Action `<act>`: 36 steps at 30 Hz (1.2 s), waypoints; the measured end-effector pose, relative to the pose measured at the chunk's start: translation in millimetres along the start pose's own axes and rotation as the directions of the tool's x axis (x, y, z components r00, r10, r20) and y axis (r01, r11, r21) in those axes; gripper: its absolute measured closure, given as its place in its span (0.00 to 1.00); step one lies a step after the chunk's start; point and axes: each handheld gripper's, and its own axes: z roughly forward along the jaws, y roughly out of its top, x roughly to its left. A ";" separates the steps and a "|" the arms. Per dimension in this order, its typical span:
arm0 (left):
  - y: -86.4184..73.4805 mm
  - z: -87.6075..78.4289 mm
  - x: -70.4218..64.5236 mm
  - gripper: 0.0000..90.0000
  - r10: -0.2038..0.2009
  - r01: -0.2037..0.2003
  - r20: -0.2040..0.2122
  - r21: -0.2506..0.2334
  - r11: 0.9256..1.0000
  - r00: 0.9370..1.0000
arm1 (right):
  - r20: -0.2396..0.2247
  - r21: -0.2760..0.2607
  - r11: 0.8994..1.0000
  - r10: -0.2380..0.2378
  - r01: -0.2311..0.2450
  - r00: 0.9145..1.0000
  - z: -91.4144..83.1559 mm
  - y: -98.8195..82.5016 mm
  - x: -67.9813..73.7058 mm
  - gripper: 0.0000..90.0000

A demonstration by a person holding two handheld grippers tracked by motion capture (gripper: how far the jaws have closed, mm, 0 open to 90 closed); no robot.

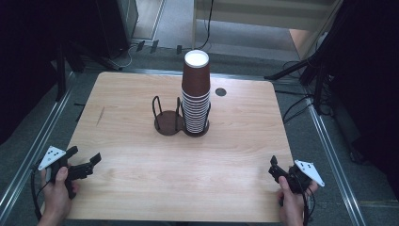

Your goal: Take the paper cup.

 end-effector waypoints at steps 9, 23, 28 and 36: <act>0.3 0.3 1.7 0.00 -0.025 0.025 -0.017 0.009 1.000 1.000 | -0.074 -0.066 0.997 -0.042 0.037 0.996 -3.9 14.3 14.4 0.06; 1.1 2.2 2.4 0.00 -0.033 0.034 -0.017 0.034 0.999 0.999 | -0.126 -0.123 0.989 -0.095 0.080 0.987 -7.0 30.9 41.5 0.06; 1.2 2.5 2.2 0.00 -0.032 0.033 -0.023 0.037 0.999 0.999 | -0.132 -0.135 0.986 -0.117 0.099 0.984 -7.9 36.3 52.8 0.10; 1.1 2.5 2.8 0.00 -0.044 0.045 -0.026 0.035 0.998 0.999 | -0.144 -0.142 0.981 -0.150 0.130 0.978 -5.7 40.8 72.7 0.10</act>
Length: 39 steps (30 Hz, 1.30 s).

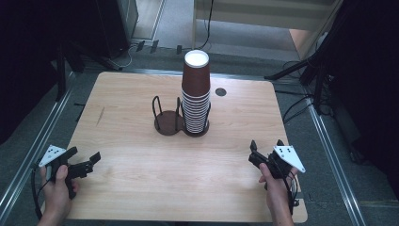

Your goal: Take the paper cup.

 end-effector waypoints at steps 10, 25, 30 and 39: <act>0.4 1.2 -2.3 0.00 0.012 -0.012 -0.021 0.014 1.000 1.000 | -0.032 -0.008 1.000 -0.019 0.019 0.999 5.2 9.2 17.4 0.10; 0.4 2.6 -8.0 0.00 0.048 -0.046 -0.094 0.029 0.999 0.994 | -0.089 -0.027 1.000 -0.011 0.009 0.996 14.3 22.6 42.2 0.10; 0.1 2.3 -8.9 0.00 0.051 -0.049 -0.111 0.023 0.999 0.992 | -0.110 -0.034 0.999 -0.010 0.006 0.994 16.0 27.6 50.3 0.10; -0.2 2.1 -9.0 0.00 0.047 -0.045 -0.110 0.024 0.999 0.993 | -0.167 -0.041 0.999 -0.002 -0.004 0.986 21.6 37.2 64.6 0.14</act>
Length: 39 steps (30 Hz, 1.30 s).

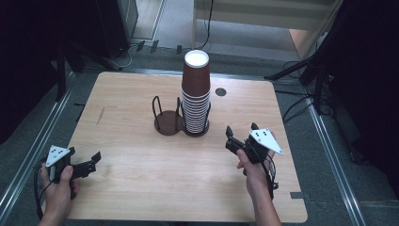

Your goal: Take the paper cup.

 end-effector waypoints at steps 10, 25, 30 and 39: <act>-0.1 -0.1 0.2 0.00 -0.002 0.002 0.002 0.001 1.000 1.000 | -0.002 -0.017 1.000 -0.006 0.006 1.000 7.0 13.1 12.2 0.14; 0.0 0.3 0.2 0.00 -0.002 0.002 0.002 0.004 1.000 1.000 | -0.052 -0.039 0.999 -0.002 0.000 0.999 20.9 36.1 36.8 0.13; -0.1 0.3 0.1 0.00 0.000 0.000 0.004 0.004 1.000 1.000 | -0.064 -0.051 0.999 -0.003 -0.001 0.998 26.7 44.2 43.6 0.12; -0.1 -0.1 0.1 0.00 0.002 -0.002 0.006 0.006 1.000 1.000 | -0.106 -0.049 0.999 -0.005 -0.001 0.994 38.2 57.8 58.0 0.13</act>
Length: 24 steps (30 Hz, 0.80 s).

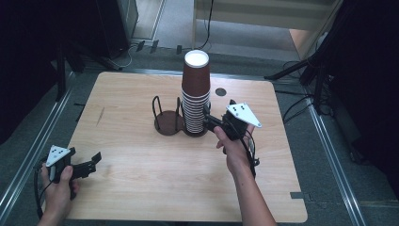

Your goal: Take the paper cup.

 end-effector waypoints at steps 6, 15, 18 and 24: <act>0.0 0.1 -0.1 0.00 0.001 -0.001 0.002 -0.001 1.000 1.000 | -0.004 -0.008 1.000 -0.009 0.008 1.000 5.0 7.3 8.9 0.12; -0.1 0.0 -0.1 0.00 0.001 -0.001 0.002 -0.001 1.000 1.000 | -0.025 -0.011 1.000 -0.004 0.004 1.000 14.1 16.3 17.3 0.11; -0.1 -0.1 -0.2 0.00 0.002 -0.002 0.003 -0.001 1.000 1.000 | -0.027 -0.013 1.000 -0.006 0.006 1.000 18.0 19.4 20.6 0.11; -0.2 -0.2 -0.3 0.00 0.005 -0.005 0.005 0.002 1.000 1.000 | -0.035 -0.008 1.000 0.002 -0.002 0.999 24.3 23.8 25.4 0.08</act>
